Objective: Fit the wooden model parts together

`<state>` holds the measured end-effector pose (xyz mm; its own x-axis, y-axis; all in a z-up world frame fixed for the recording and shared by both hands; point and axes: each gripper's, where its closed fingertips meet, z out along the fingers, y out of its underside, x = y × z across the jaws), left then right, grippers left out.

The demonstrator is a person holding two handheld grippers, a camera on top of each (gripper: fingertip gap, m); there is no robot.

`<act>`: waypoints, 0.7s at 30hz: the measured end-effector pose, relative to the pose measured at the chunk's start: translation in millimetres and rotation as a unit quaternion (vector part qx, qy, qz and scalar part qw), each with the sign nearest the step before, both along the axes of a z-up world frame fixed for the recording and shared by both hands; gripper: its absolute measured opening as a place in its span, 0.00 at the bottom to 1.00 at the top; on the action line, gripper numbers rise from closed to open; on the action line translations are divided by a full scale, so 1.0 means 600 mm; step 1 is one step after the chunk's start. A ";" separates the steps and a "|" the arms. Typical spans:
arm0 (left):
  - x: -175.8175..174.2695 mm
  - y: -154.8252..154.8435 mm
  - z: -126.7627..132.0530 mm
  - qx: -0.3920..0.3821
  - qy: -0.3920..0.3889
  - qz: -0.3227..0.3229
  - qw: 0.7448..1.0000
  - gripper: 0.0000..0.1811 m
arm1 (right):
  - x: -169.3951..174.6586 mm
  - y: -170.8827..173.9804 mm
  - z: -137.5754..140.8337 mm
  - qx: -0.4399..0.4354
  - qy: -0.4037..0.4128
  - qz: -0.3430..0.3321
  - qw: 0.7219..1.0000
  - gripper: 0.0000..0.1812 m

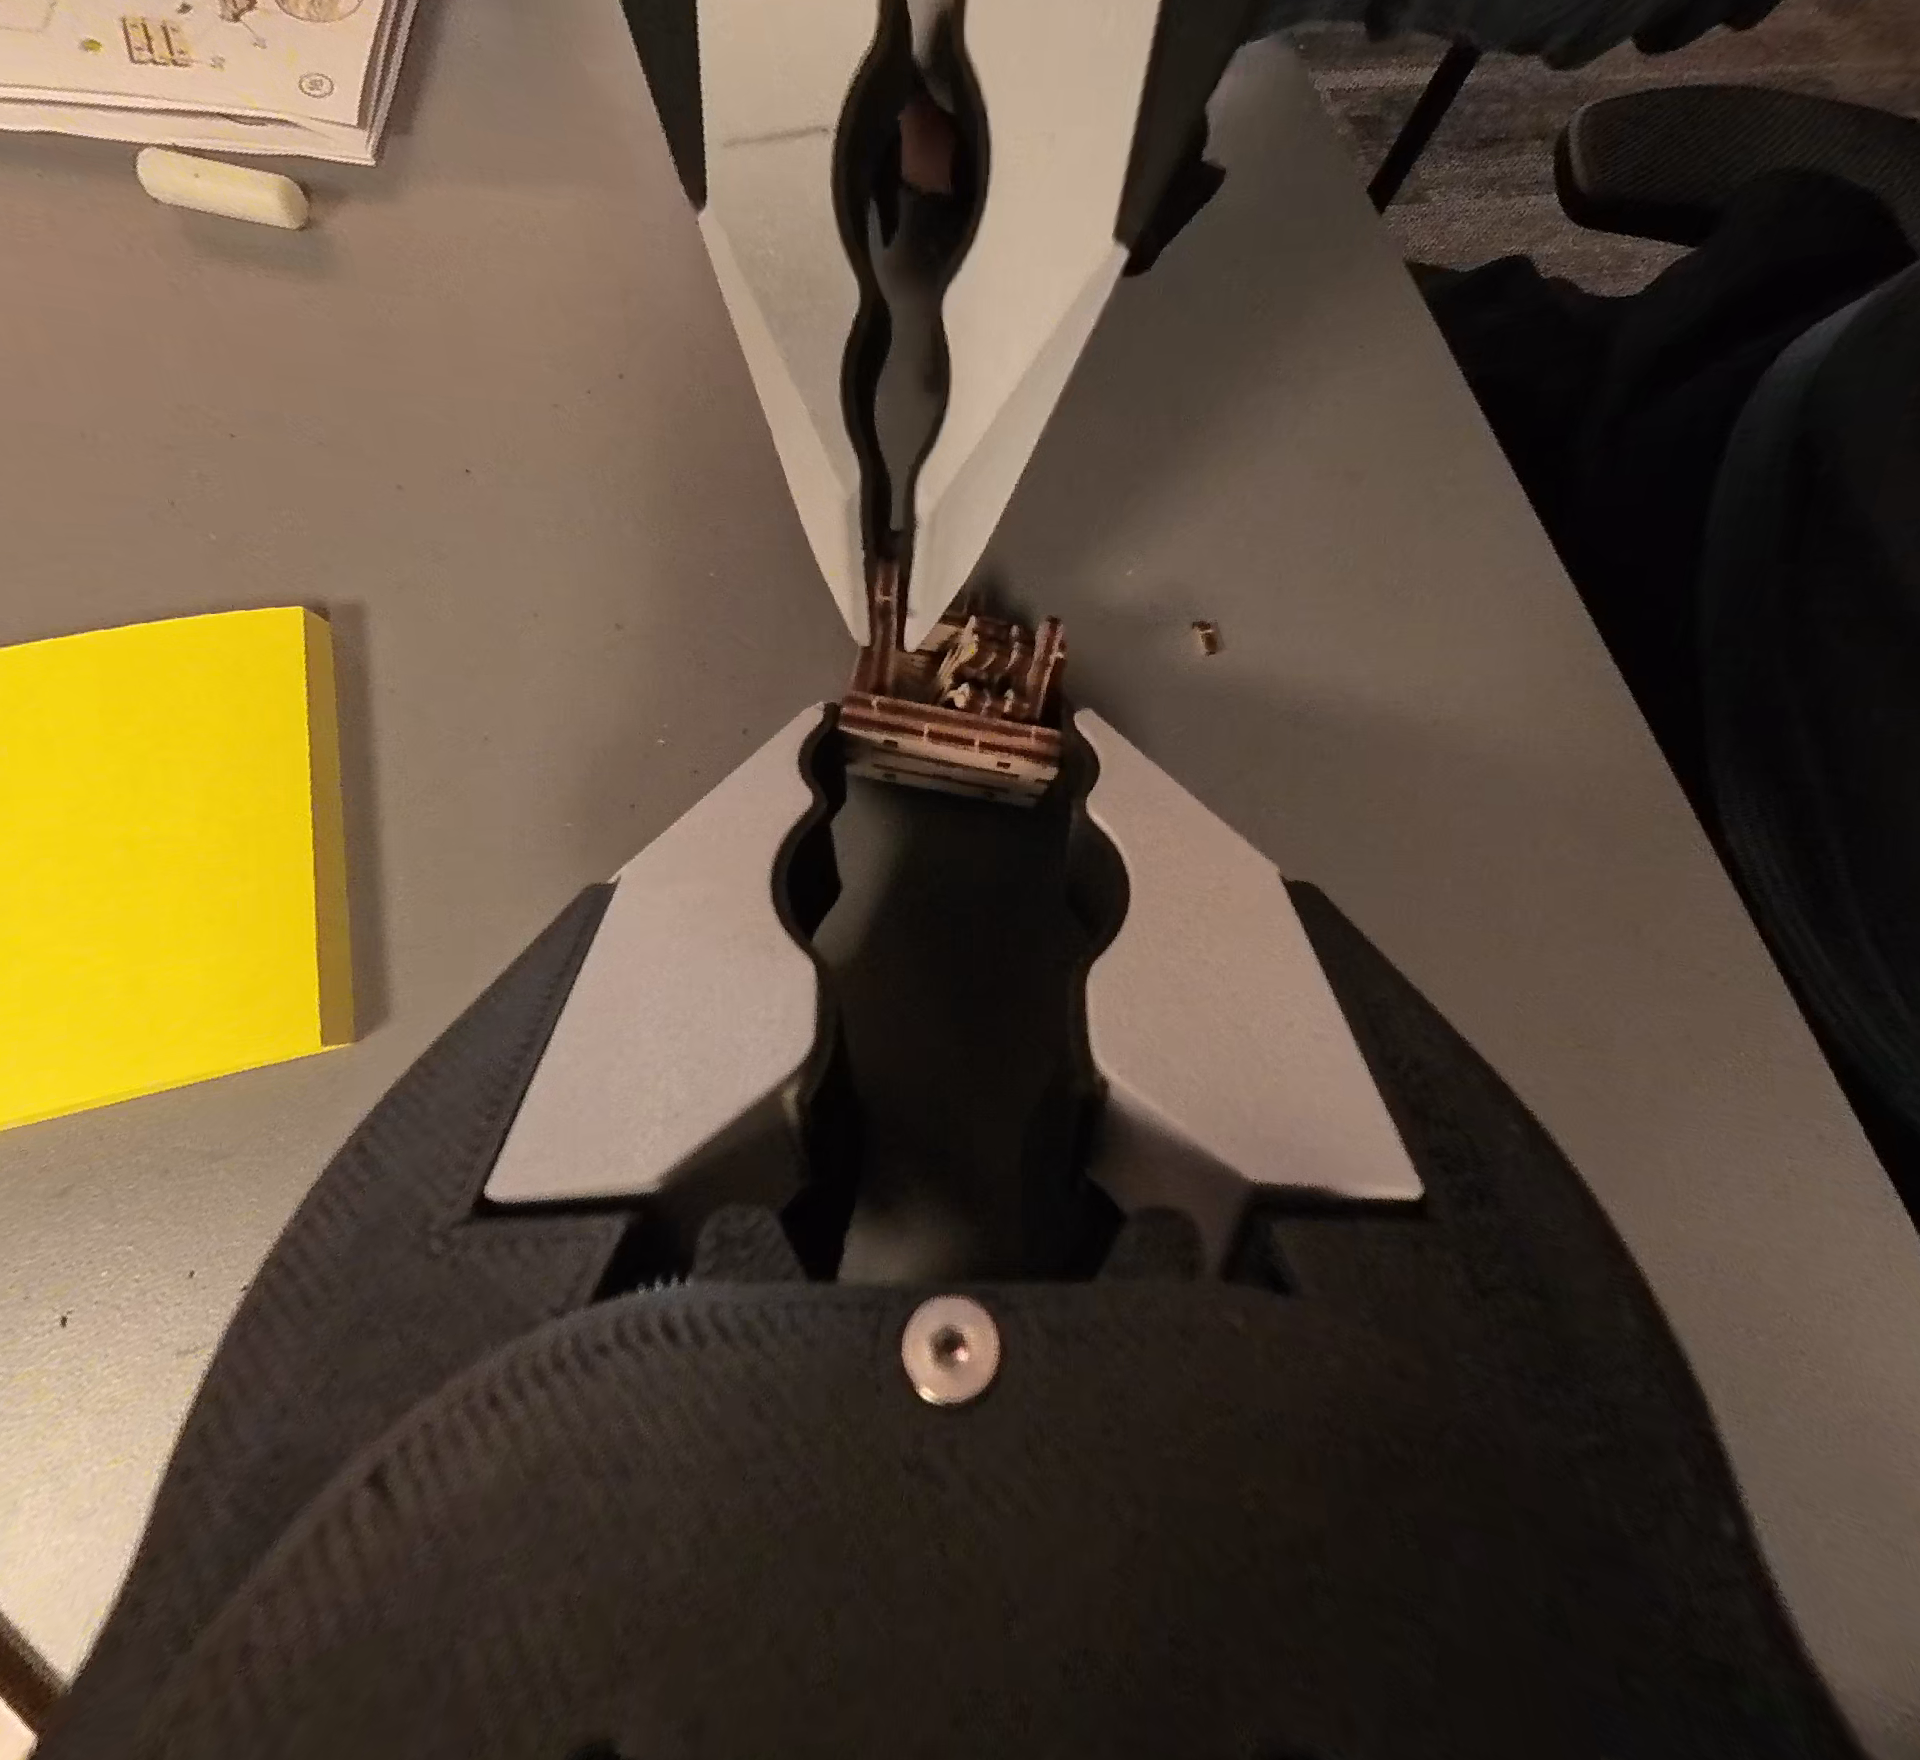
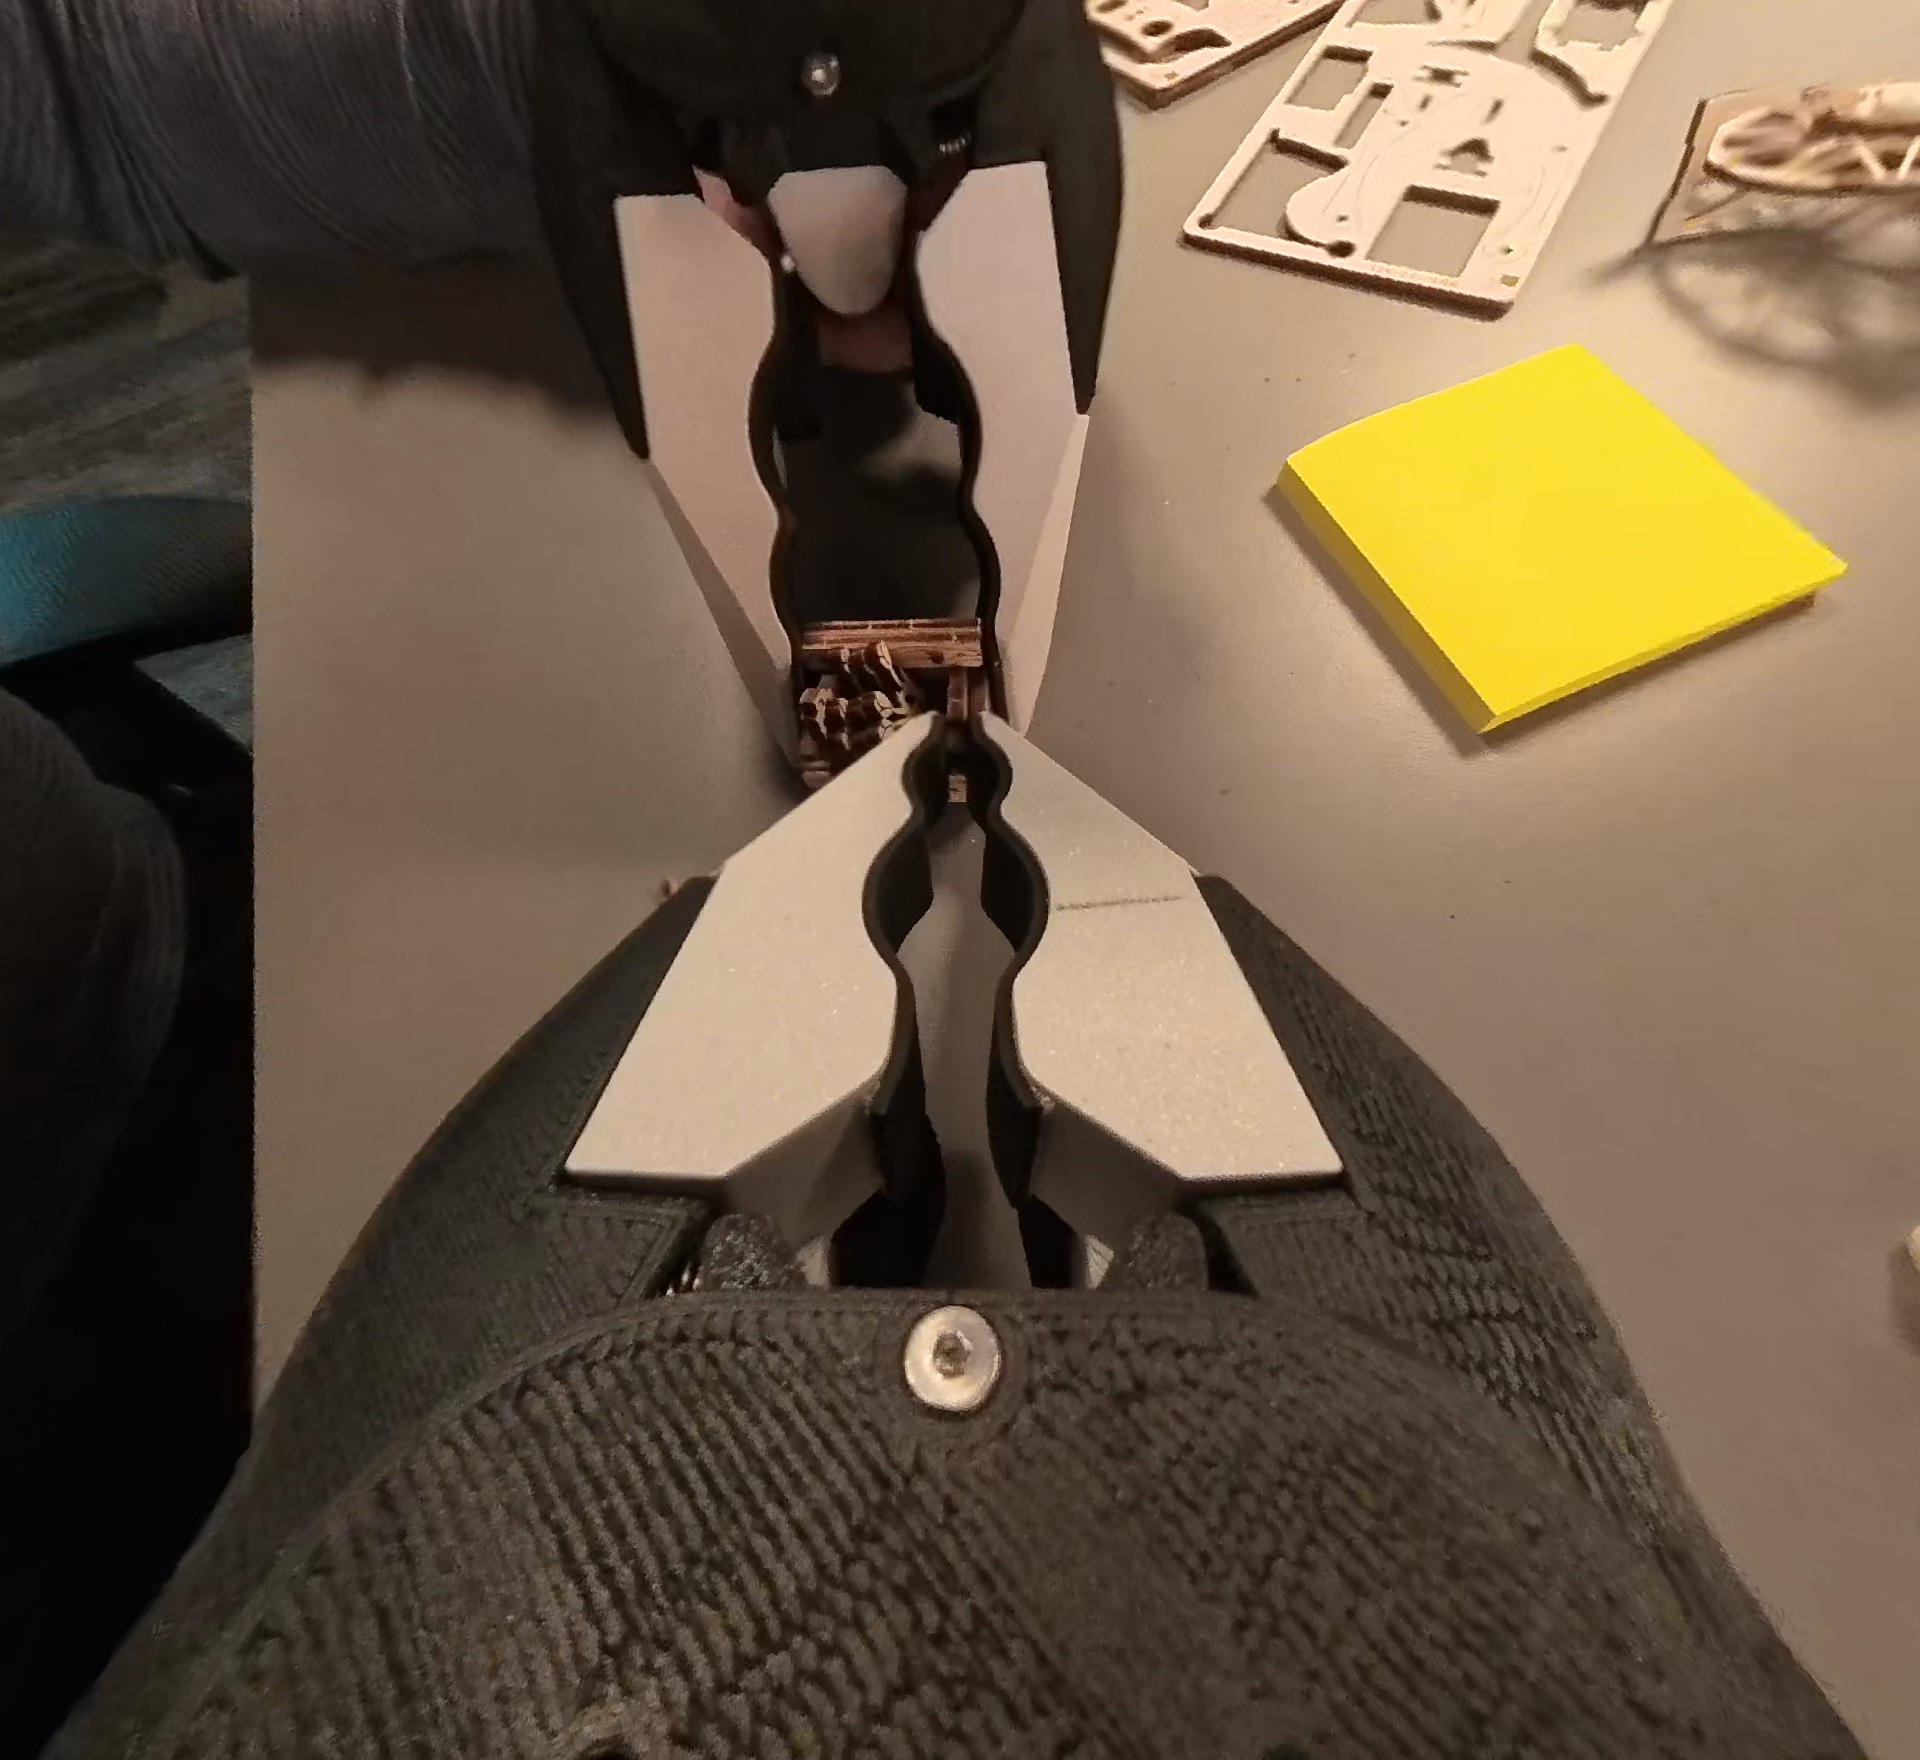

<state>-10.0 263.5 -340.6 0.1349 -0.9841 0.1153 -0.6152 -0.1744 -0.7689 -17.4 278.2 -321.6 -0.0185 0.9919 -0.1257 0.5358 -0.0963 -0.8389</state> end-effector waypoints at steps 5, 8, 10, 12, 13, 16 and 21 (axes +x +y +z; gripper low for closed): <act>-0.001 -0.001 -0.001 0.003 0.002 -0.003 1.000 0.22 | -0.001 0.000 0.003 -0.045 0.008 -0.036 0.998 0.00; -0.001 -0.003 -0.001 0.006 0.003 -0.006 1.000 0.22 | -0.002 -0.001 0.004 -0.048 0.010 -0.030 0.998 0.00; -0.001 -0.002 -0.001 0.008 0.003 -0.005 1.000 0.22 | -0.003 -0.001 0.004 -0.040 0.009 -0.020 0.999 0.00; -0.002 -0.002 -0.001 0.005 0.002 -0.005 1.000 0.22 | -0.002 -0.002 0.001 -0.009 0.003 -0.008 1.000 0.00; -0.002 -0.002 -0.001 0.004 0.002 -0.004 1.000 0.22 | -0.002 -0.002 0.000 0.013 -0.003 -0.002 1.000 0.00; -0.002 -0.002 -0.001 0.002 0.002 -0.004 1.000 0.22 | 0.000 -0.002 -0.002 0.045 -0.029 0.006 0.999 0.00; -0.002 -0.002 -0.001 0.004 0.002 -0.004 1.000 0.22 | -0.002 -0.002 0.001 -0.022 -0.004 -0.004 1.000 0.00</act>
